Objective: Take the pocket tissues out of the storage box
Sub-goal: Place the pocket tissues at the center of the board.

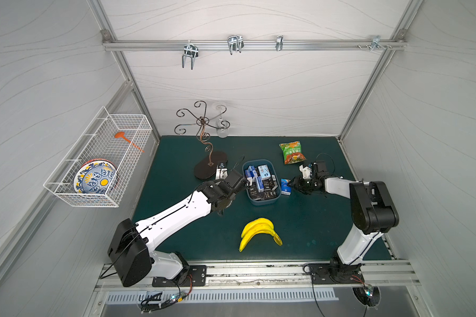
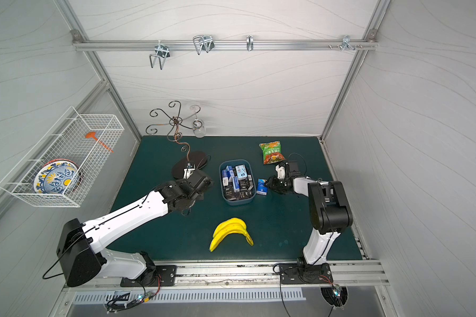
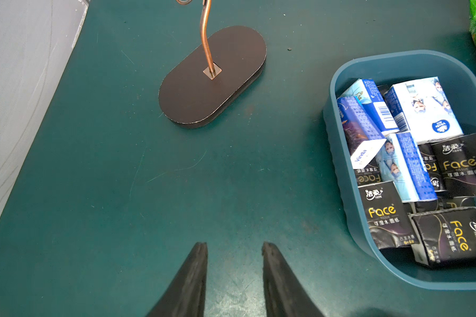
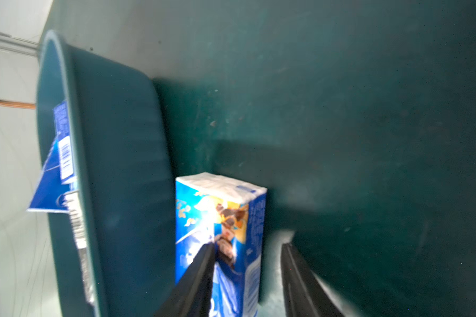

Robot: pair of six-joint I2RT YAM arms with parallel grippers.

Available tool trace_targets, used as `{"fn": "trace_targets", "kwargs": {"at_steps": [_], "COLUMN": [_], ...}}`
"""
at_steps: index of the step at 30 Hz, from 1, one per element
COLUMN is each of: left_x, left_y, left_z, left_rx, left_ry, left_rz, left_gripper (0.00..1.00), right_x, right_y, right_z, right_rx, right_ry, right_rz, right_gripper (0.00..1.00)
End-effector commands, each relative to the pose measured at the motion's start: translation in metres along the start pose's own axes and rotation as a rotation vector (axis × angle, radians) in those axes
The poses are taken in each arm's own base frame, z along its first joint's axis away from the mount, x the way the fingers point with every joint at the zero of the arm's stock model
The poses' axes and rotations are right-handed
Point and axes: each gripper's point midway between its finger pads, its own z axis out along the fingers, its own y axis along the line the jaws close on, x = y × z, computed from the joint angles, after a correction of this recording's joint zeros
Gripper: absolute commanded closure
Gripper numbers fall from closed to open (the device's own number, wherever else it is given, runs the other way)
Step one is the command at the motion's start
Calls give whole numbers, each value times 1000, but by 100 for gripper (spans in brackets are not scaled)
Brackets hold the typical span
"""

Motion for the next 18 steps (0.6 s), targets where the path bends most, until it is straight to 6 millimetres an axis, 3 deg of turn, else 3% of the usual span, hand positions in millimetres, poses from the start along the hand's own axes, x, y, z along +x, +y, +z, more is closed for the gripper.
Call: {"fn": "trace_targets", "kwargs": {"at_steps": [1,9,18], "left_x": [-6,-5,-1], "left_y": [-5,-3,-8], "left_z": [0,-1,1], "left_rx": [8,6,23], "left_ry": [-14,-13,7], "left_rz": [-22,-19,-7], "left_gripper": [62,62,62], "right_x": [-7,-18,-6], "right_y": [-1,33,44], "right_z": [-12,-43,-30], "right_rx": [62,77,121], "right_ry": [-14,-70,-59], "right_rz": [-43,-150,-209], "right_gripper": [51,45,45]}}
